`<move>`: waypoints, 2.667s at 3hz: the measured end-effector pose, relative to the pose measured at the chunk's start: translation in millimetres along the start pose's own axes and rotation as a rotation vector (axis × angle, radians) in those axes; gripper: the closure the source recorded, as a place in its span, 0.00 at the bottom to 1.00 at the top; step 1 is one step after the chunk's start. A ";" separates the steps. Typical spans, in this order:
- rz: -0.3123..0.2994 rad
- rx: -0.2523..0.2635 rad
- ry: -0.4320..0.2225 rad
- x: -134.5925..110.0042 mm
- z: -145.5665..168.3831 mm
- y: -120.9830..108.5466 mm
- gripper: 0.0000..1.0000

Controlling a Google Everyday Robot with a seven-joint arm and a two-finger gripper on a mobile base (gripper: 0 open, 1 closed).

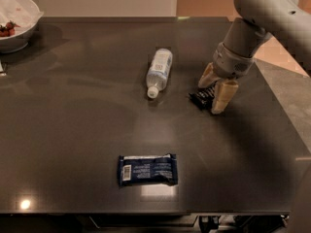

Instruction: Move rxbar chocolate near rxbar blueberry

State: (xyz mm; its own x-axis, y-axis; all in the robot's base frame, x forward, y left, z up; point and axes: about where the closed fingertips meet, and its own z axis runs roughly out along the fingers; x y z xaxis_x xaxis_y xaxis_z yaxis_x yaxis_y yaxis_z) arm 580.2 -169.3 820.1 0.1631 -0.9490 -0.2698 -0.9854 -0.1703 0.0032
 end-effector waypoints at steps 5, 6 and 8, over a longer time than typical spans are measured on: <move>-0.066 -0.042 -0.112 -59.1 -28.4 70.8 1.00; -0.091 -0.077 -0.170 -88.4 -34.8 104.1 1.00; -0.136 -0.114 -0.209 -124.7 -34.7 159.6 0.84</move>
Offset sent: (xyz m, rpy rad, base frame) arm -0.0439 0.0037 0.0266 0.0165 0.0417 0.0606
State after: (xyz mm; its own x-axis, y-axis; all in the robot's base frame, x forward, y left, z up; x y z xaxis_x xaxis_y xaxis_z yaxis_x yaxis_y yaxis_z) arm 404.3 -87.4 887.7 0.2686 -0.8420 -0.4679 -0.9413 -0.3326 0.0581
